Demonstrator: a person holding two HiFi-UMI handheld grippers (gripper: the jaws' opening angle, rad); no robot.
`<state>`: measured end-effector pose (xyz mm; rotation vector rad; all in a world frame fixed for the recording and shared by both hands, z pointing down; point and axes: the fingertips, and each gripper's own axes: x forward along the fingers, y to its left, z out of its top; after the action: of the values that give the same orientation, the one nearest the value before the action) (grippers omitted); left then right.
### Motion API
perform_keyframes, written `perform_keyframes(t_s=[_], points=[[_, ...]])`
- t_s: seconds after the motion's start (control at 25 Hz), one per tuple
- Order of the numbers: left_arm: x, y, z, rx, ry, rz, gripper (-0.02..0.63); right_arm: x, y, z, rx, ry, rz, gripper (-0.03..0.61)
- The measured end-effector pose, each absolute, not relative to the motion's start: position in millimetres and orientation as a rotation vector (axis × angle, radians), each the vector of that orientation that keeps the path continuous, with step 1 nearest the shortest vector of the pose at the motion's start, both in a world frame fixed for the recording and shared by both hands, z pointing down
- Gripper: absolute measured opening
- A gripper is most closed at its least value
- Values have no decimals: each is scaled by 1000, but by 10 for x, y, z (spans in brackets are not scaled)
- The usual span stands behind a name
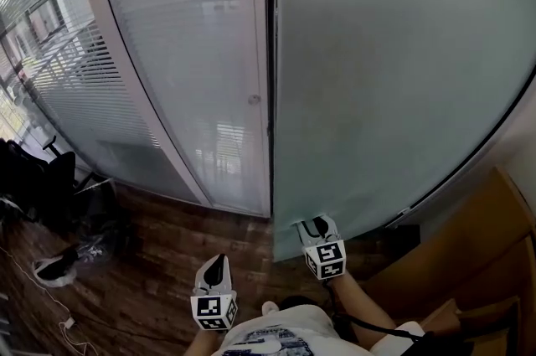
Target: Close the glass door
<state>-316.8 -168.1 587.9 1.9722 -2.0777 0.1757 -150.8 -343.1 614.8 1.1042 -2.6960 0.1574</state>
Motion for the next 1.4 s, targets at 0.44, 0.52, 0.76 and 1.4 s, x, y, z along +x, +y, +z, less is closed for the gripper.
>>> perform_keyframes(t_s=[0.44, 0.52, 0.76, 1.4], points=[[-3398, -1683, 5955, 1900, -2094, 190, 2, -1695, -3917, 6112, 1186, -2671, 157, 120], [-3393, -1751, 5982, 1897, -2090, 190, 2, -1746, -4040, 6105, 1203, -2668, 153, 120], [-3430, -1972, 6139, 1878, -2074, 197, 2, -1908, -4340, 6168, 1240, -2665, 128, 121], [-3741, -3112, 6038, 1903, -2074, 215, 2, -2133, -5040, 6160, 1369, -2591, 148, 121]])
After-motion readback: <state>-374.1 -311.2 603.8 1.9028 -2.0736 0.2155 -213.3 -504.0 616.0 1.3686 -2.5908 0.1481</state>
